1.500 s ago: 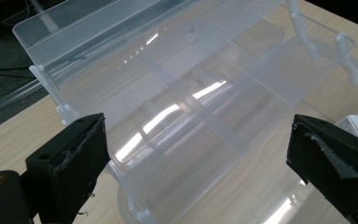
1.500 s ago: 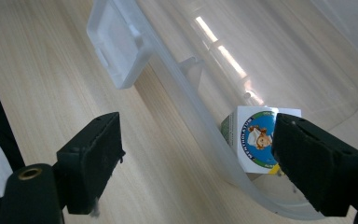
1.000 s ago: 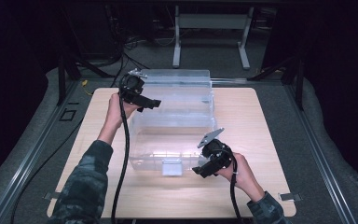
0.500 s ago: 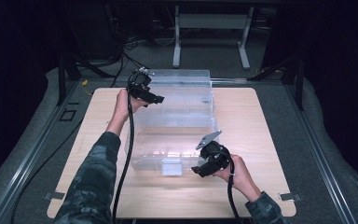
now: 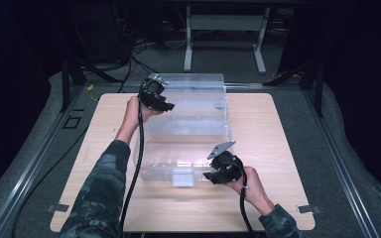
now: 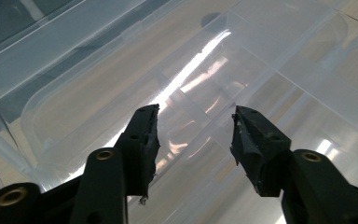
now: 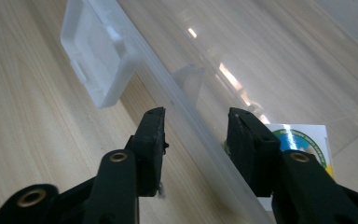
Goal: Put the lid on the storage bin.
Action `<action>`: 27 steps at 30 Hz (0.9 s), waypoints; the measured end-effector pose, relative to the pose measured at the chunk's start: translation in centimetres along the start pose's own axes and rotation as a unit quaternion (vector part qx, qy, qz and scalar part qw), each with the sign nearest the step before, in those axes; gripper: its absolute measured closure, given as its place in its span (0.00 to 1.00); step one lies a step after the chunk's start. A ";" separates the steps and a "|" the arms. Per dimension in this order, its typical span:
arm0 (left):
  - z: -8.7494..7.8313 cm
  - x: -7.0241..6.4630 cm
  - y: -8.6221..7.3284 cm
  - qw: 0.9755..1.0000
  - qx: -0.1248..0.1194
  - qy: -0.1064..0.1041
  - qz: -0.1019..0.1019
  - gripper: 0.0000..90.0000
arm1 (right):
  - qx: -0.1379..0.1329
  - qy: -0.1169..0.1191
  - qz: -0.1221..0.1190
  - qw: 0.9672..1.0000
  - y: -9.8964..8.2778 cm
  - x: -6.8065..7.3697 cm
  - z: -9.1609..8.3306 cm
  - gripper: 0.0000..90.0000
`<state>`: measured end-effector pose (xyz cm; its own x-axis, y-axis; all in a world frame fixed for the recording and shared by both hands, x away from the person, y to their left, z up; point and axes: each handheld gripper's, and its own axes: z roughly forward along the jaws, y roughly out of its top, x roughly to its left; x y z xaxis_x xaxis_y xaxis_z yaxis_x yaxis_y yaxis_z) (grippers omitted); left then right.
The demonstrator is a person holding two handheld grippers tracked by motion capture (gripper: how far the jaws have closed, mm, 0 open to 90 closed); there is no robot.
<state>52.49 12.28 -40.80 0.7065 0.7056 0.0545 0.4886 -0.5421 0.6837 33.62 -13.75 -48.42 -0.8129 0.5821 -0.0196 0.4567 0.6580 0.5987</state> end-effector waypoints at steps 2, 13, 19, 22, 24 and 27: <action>0.0 -0.1 0.0 1.000 0.000 0.000 0.002 0.60 | -0.005 0.001 0.005 1.000 -0.1 0.0 0.1 0.67; -0.1 -0.3 0.1 1.000 0.010 0.005 -0.001 0.64 | -0.039 0.009 0.022 0.999 -0.5 -0.3 0.0 0.71; -0.1 -0.6 0.5 0.999 0.027 0.008 0.018 0.70 | -0.046 0.005 0.024 0.999 -0.6 -0.2 0.1 0.70; -0.2 -0.6 0.6 0.999 0.032 0.005 0.021 0.72 | -0.048 0.004 0.025 0.999 -0.6 -0.2 0.1 0.70; -0.2 -0.6 0.6 0.999 0.034 0.002 0.023 0.74 | -0.049 0.003 0.026 0.998 -0.6 -0.1 0.1 0.70; -0.2 -0.5 0.6 0.999 0.032 -0.003 0.022 0.75 | -0.049 -0.002 0.027 0.998 -0.6 0.0 0.1 0.69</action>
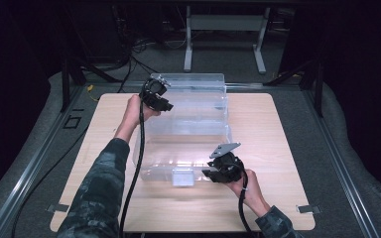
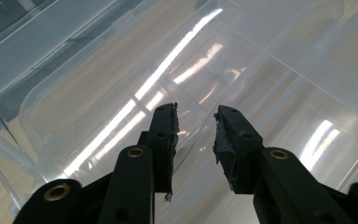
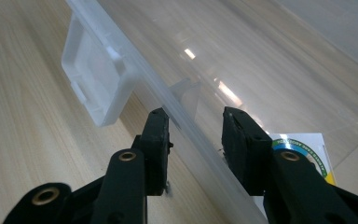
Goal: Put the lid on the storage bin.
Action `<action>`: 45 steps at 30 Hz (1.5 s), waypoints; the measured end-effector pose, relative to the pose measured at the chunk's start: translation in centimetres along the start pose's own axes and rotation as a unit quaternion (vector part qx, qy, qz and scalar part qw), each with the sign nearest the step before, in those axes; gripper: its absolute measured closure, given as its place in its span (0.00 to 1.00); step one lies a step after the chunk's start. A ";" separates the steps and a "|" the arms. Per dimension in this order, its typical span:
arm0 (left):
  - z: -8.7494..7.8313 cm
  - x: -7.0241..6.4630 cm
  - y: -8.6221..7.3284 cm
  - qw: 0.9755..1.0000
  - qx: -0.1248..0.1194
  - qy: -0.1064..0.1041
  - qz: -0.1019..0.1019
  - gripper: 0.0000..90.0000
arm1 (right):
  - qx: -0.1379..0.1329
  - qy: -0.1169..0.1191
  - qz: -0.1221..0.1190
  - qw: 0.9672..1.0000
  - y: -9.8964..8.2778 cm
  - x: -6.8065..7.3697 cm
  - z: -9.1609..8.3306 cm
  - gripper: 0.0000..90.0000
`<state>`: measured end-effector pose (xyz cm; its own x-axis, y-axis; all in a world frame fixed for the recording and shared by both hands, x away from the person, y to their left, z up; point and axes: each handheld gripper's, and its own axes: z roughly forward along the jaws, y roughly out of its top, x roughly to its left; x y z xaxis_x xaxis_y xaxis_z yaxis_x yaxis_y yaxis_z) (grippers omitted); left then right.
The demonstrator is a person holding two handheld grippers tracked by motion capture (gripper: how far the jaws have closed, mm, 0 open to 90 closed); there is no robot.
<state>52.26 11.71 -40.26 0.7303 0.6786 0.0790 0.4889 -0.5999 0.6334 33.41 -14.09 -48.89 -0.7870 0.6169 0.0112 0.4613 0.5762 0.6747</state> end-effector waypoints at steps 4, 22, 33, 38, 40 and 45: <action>-0.2 0.0 0.1 1.000 0.002 -0.006 0.007 0.77 | 0.000 -0.005 0.004 1.000 0.0 0.1 0.1 0.67; 0.7 -1.0 0.8 0.999 0.007 0.016 0.042 0.74 | 0.000 -0.018 -0.001 1.000 0.0 0.5 0.4 0.63; 0.1 -1.2 1.2 0.999 0.022 -0.006 0.029 0.83 | -0.003 -0.019 0.006 1.000 0.0 0.5 0.6 0.63; -0.5 -1.1 1.7 0.999 0.041 -0.024 0.015 0.83 | -0.003 -0.013 0.009 1.000 0.0 0.3 0.5 0.62; -0.6 -1.1 1.7 0.999 0.037 -0.028 0.013 0.83 | -0.004 -0.013 0.010 1.000 0.0 0.3 0.5 0.62; -1.2 -1.2 1.6 0.999 0.031 -0.038 0.012 0.83 | -0.006 -0.017 0.009 1.000 -0.1 0.3 0.6 0.61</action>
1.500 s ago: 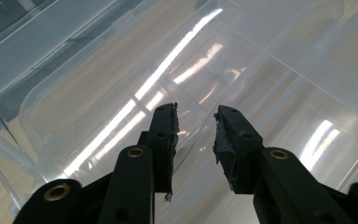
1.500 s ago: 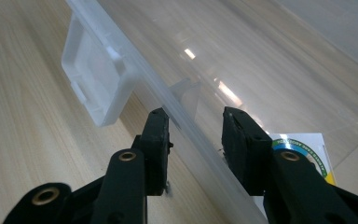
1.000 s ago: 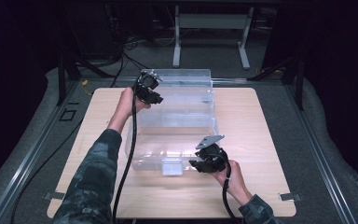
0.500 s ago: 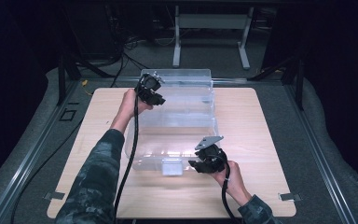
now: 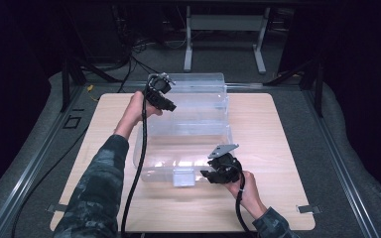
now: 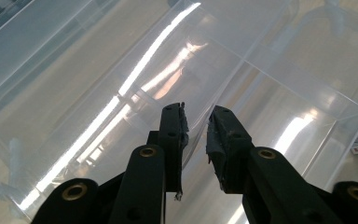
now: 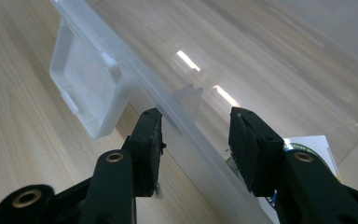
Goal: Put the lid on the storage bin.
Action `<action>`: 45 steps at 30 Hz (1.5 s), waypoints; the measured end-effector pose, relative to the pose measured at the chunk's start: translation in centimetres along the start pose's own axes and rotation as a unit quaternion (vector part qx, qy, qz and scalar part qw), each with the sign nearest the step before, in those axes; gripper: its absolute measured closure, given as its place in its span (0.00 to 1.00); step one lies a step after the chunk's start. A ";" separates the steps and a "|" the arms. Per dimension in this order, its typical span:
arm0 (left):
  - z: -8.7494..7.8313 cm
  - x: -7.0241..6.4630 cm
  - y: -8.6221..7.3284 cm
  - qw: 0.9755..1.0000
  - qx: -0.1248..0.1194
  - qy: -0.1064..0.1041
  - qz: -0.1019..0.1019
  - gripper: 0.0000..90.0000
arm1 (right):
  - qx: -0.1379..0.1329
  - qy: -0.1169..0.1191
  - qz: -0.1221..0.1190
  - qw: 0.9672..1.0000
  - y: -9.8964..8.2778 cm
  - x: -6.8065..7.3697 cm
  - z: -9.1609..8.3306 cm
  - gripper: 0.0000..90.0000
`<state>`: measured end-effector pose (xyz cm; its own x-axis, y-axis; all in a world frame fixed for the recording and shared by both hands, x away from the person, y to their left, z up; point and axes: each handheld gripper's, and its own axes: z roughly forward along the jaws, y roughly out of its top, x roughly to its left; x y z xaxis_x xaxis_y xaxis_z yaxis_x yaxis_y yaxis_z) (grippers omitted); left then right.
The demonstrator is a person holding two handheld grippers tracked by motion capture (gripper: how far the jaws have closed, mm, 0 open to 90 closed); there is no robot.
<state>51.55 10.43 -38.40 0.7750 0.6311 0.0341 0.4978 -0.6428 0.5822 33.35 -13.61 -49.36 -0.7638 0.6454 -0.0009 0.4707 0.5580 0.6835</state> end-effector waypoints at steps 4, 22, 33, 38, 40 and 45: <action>-0.4 -0.5 -0.1 1.000 -0.001 0.005 0.000 0.83 | 0.000 0.000 0.001 1.000 0.0 0.0 0.0 0.61; -2.2 -2.0 -1.5 0.999 -0.039 0.005 0.013 0.84 | 0.005 -0.003 -0.002 1.000 0.0 0.2 0.1 0.59; -3.0 -2.7 -2.5 0.998 -0.060 0.001 0.015 0.84 | 0.005 -0.004 -0.006 1.000 0.0 0.2 0.2 0.59; -3.3 -3.1 -3.0 0.997 -0.071 0.005 0.016 0.85 | 0.007 -0.011 -0.010 1.000 0.0 0.3 0.2 0.58; -3.4 -3.3 -3.1 0.997 -0.075 0.004 0.015 0.84 | 0.009 -0.015 -0.014 1.000 0.0 0.4 0.3 0.58; -3.7 -3.8 -3.7 0.996 -0.084 0.008 0.020 0.85 | 0.010 -0.016 -0.015 1.000 0.1 0.4 0.3 0.58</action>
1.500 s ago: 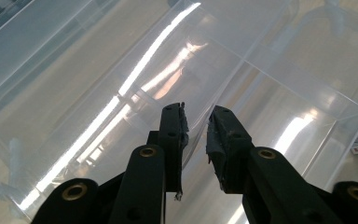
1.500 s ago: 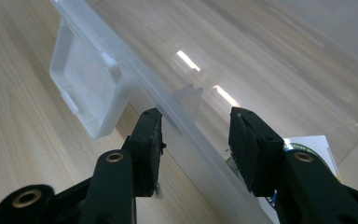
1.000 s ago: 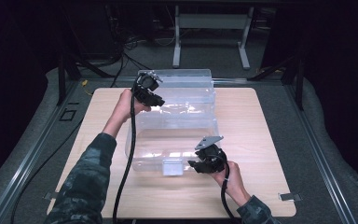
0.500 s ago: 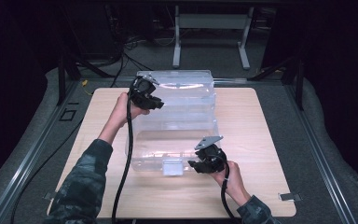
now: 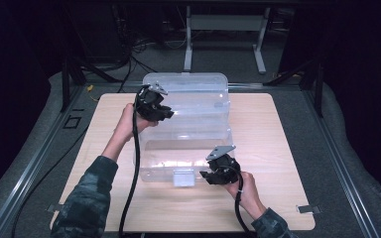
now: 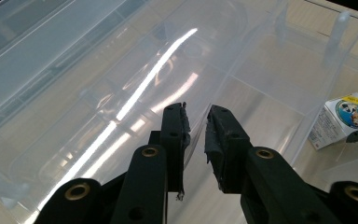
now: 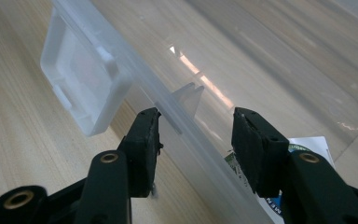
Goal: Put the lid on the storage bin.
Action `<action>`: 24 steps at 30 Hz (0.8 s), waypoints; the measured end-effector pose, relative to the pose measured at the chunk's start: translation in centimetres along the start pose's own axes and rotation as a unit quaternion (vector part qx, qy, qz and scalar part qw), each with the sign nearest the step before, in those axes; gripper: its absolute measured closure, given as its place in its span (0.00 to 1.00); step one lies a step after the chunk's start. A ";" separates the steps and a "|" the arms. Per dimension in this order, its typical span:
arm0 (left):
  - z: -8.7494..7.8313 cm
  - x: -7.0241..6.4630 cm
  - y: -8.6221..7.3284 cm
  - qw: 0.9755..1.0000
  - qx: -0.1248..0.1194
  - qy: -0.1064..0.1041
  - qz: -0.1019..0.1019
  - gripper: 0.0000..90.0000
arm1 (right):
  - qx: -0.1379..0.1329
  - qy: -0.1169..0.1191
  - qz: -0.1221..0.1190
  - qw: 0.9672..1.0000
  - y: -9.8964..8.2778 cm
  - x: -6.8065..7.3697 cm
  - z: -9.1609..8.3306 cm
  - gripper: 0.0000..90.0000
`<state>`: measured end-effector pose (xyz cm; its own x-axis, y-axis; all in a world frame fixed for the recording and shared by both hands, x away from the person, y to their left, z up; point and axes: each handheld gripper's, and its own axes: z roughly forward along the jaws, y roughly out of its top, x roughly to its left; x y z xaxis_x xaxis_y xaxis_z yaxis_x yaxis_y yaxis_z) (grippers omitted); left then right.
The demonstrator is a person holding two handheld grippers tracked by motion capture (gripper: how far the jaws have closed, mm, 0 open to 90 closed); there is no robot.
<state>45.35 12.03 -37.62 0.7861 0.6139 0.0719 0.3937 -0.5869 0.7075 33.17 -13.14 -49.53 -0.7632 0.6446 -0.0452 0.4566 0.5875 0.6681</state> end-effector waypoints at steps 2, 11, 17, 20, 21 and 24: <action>-0.2 -0.2 -0.2 1.000 -0.003 -0.001 0.001 0.85 | 0.000 0.000 0.000 1.000 0.0 0.0 0.0 0.58; -0.8 -1.0 -0.8 1.000 -0.015 0.002 0.007 0.85 | 0.001 0.001 0.000 1.000 0.0 0.0 0.0 0.57; -1.1 -1.4 -1.3 1.000 -0.023 0.003 0.011 0.85 | 0.003 0.000 0.000 1.000 0.0 0.0 0.0 0.57; -1.2 -1.6 -1.4 1.000 -0.025 0.004 0.012 0.85 | 0.004 -0.001 0.001 1.000 0.1 0.0 0.0 0.57; -1.2 -1.7 -1.5 1.000 -0.025 0.004 0.013 0.85 | 0.004 -0.001 0.001 1.000 0.0 0.0 0.0 0.57; -1.3 -1.8 -1.7 0.999 -0.029 0.003 0.013 0.85 | 0.004 -0.001 0.001 1.000 0.1 0.0 0.1 0.57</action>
<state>42.61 12.59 -38.00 0.7929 0.6018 0.0955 0.3440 -0.5716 0.7450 33.18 -13.05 -49.54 -0.7618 0.6461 -0.0457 0.4610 0.5905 0.6624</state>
